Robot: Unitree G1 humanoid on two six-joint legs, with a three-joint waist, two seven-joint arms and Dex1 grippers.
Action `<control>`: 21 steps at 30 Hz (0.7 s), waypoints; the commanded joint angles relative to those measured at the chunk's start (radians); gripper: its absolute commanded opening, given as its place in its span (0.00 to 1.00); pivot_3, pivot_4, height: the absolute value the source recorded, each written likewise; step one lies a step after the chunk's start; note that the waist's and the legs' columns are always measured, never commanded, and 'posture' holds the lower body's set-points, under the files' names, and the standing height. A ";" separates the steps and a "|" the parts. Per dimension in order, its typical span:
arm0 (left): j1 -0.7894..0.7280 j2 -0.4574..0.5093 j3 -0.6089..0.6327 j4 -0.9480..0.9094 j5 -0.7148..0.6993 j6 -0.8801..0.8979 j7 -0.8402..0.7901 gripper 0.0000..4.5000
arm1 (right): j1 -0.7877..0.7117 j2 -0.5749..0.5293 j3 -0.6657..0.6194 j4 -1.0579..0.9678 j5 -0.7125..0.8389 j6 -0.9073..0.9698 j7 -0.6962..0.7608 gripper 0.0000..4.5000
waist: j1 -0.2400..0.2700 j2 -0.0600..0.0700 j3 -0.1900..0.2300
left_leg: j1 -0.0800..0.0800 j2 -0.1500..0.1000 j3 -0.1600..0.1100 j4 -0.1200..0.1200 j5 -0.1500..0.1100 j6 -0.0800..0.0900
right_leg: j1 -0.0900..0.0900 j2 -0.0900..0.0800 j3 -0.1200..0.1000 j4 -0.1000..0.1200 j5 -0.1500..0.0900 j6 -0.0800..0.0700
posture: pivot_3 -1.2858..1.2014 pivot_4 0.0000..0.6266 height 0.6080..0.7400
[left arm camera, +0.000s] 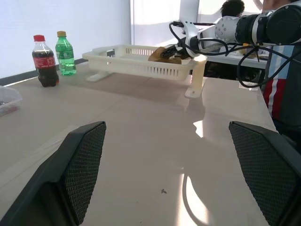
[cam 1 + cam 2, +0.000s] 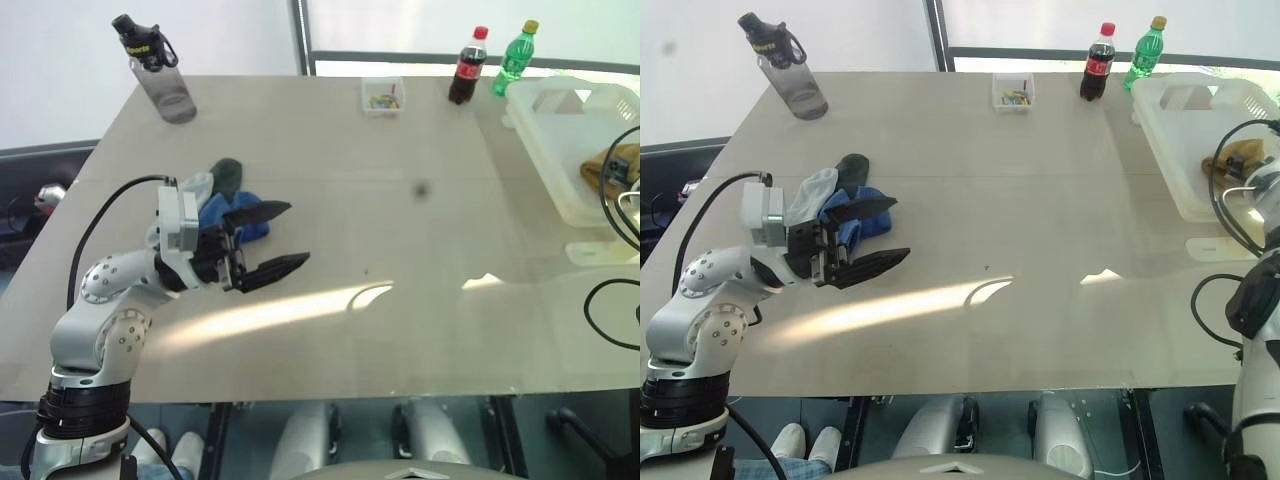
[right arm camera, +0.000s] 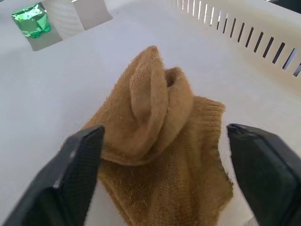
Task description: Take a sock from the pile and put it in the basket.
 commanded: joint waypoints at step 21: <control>0.012 -0.017 0.003 -0.020 0.010 -0.020 -0.002 1.00 | -0.048 -0.042 0.055 -0.098 -0.056 -0.021 0.166 0.99 | 0.000 0.000 0.000 | 0.000 0.000 0.000 0.000 0.000 0.000 | 0.000 0.000 0.000 0.000 0.000 0.000 | 0.52 0.24 1.00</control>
